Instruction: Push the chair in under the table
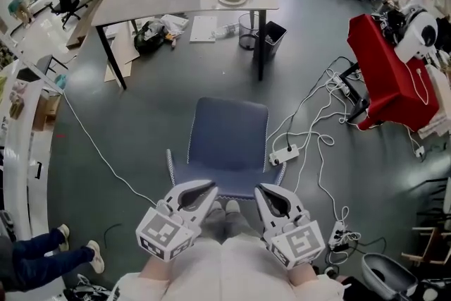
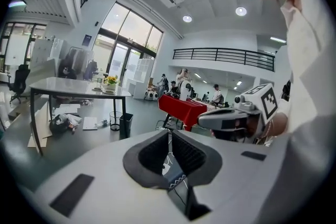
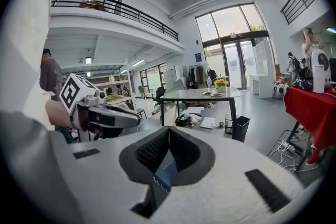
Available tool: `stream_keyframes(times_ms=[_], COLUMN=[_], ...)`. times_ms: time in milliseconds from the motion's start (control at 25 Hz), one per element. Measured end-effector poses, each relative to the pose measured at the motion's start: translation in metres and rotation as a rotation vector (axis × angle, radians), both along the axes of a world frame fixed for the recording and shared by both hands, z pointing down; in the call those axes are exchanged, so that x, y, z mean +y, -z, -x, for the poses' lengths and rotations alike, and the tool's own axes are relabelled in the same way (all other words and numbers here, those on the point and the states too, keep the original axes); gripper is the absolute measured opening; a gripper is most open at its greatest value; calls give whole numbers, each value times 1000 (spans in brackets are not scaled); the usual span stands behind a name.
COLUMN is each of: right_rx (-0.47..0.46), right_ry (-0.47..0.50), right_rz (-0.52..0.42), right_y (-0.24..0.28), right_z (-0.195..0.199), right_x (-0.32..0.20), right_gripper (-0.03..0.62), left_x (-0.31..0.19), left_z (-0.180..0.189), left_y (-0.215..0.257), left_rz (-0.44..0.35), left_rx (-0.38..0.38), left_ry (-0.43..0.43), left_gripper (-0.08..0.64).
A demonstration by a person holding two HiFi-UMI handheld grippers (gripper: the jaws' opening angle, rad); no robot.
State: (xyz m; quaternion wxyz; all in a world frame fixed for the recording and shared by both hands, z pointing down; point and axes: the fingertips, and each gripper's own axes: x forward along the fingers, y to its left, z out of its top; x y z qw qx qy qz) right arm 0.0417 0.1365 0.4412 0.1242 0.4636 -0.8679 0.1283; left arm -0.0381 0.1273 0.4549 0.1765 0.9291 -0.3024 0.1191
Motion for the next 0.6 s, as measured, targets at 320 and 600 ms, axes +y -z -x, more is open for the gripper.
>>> stream_keyframes(times_ms=[320, 600], right_rx=[28, 73], right_ry=[-2, 23], right_rz=[15, 28], right_y=[-7, -20], right_z=[3, 4], right_x=[3, 8], right_gripper=[2, 3], left_x=[3, 5], left_z=[4, 12], left_y=[-12, -33], left_rz=[-22, -45], left_rx=[-71, -154], left_ry=[-61, -92], left_gripper=[28, 29])
